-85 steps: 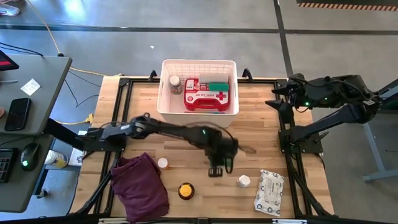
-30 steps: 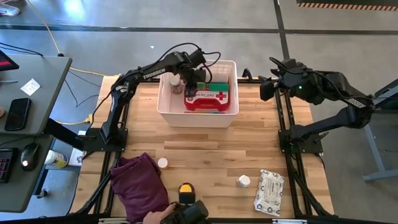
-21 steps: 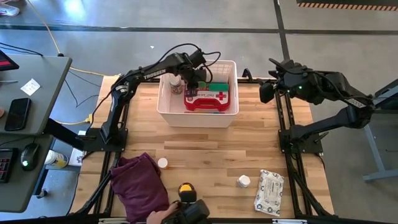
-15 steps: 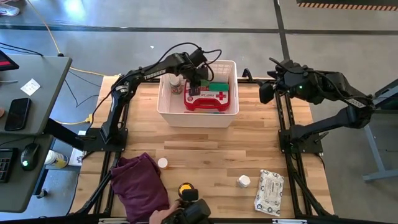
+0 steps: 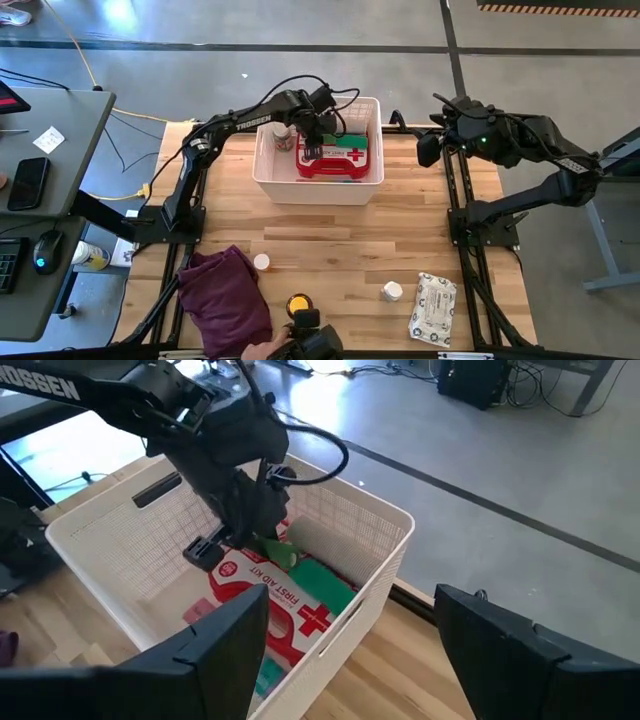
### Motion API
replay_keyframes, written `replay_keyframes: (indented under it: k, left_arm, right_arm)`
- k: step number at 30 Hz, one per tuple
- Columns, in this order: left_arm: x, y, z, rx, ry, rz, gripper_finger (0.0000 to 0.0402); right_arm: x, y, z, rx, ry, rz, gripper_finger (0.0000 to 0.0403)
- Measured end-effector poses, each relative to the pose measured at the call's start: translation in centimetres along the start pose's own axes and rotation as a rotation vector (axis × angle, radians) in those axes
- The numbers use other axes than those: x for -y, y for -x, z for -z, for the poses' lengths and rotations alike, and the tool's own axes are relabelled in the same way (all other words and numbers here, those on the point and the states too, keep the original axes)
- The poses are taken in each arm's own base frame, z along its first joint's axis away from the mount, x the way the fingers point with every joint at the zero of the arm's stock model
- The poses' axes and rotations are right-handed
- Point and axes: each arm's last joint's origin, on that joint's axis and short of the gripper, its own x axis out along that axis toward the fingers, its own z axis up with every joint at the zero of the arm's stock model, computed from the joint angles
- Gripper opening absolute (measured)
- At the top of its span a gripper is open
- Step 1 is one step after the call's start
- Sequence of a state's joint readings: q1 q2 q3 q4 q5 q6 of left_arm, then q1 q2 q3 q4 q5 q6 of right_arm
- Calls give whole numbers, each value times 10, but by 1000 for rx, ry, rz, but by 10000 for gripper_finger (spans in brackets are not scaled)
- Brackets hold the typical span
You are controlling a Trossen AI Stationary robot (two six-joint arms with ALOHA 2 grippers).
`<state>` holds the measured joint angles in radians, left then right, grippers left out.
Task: Pick & place medical supplies in basket/bin
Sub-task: Put the green bandage into the white bin, then put the orange pill bottle into the white bin
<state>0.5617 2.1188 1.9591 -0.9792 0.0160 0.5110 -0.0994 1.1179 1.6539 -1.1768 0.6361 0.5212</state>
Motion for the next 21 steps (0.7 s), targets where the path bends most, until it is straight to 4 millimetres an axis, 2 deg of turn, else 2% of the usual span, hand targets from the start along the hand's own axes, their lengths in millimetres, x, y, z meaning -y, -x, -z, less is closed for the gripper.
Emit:
replay_keyframes:
  k: [12,16,21]
  left_arm:
    - [-3,1,0,-24,15,-71,262]
    - [-3,1,0,-27,15,-75,280]
    - [-2,3,-1,-30,41,-87,279]
  right_arm:
    - [0,0,0,0,5,0,275]
    - [0,0,0,0,6,0,275]
    - [0,0,0,0,5,0,275]
